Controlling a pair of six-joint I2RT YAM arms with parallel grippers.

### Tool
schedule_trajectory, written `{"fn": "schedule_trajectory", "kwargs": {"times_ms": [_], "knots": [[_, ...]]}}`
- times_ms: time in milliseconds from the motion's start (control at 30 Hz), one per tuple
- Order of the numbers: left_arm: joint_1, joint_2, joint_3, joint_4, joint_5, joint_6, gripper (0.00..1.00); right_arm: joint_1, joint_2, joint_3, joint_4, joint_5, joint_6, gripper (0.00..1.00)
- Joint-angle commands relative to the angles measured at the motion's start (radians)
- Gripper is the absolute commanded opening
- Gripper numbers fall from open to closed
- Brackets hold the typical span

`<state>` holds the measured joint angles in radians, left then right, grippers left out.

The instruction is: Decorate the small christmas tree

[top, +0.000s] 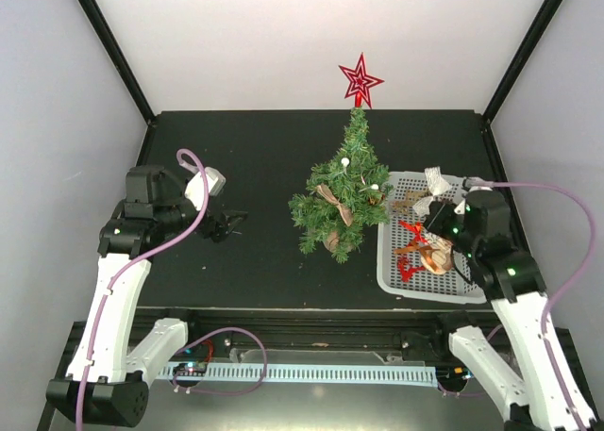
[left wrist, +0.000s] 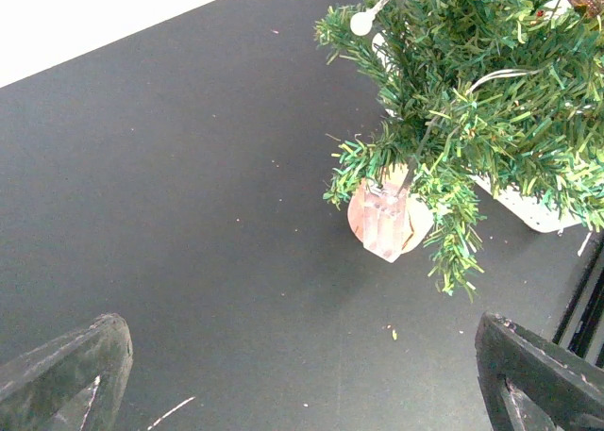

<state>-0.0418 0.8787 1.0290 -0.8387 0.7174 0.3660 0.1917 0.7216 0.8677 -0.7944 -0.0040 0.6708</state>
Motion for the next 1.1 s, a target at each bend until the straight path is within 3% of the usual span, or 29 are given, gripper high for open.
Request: {"fn": "schedule_trajectory", "kwargs": {"times_ms": [0, 267, 533, 800, 1067], "knots": [[-0.006, -0.012, 0.002, 0.015, -0.012, 0.005, 0.99, 0.103, -0.090, 0.123, -0.123, 0.085, -0.053, 0.01], [-0.006, -0.007, 0.006, 0.010, -0.018, 0.009, 0.99, 0.340, -0.007, 0.352, -0.144, 0.045, -0.156, 0.01], [-0.005, -0.027, 0.001, 0.008, -0.027, 0.011, 0.99, 0.698, 0.242, 0.682, -0.216, 0.274, -0.200, 0.01], [-0.006, -0.035, -0.003, 0.010, -0.032, 0.016, 0.99, 1.033, 0.425, 0.852, -0.294, 0.471, -0.211, 0.01], [-0.005, -0.026, 0.022, -0.003, -0.005, 0.024, 0.99, 1.137, 0.675, 1.043, -0.492, 0.548, -0.163, 0.01]]}}
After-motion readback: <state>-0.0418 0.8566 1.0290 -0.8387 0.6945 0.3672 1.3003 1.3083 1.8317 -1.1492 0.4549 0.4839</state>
